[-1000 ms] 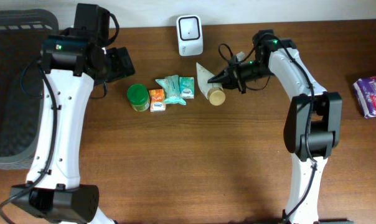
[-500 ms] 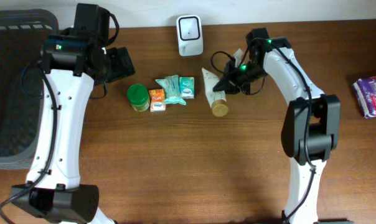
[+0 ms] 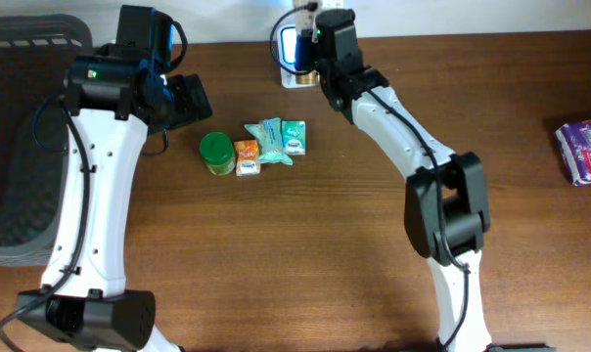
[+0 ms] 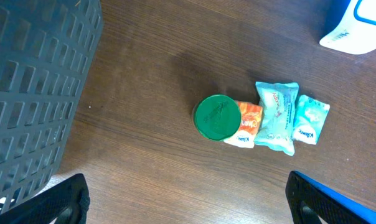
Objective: Scan the item barcode
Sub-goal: 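Hold the tube at the scanner, then place it beside the tissues at right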
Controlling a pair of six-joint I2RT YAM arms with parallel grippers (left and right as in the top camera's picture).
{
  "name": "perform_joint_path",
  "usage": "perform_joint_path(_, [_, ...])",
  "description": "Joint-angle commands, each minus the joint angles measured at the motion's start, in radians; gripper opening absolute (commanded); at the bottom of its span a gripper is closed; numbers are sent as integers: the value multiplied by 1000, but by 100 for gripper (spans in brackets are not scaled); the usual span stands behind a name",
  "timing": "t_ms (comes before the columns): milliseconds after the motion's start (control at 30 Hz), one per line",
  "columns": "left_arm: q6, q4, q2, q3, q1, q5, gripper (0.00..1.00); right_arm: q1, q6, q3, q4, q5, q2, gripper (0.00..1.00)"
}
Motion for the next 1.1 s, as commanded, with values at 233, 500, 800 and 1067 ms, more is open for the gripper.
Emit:
perform_joint_path(233, [13, 1, -14, 9, 6, -8, 99, -78, 21, 21, -20, 217, -113, 4])
perform_joint_path(500, [13, 1, -14, 9, 6, -8, 99, -436, -334, 18, -639, 389, -180, 4])
perform_joint_path(800, [13, 1, -14, 9, 6, -8, 99, -805, -617, -56, -787, 157, -152, 4])
perform_joint_path(1067, [13, 1, -14, 9, 6, -8, 99, -885, -711, -117, -763, 106, -119, 47])
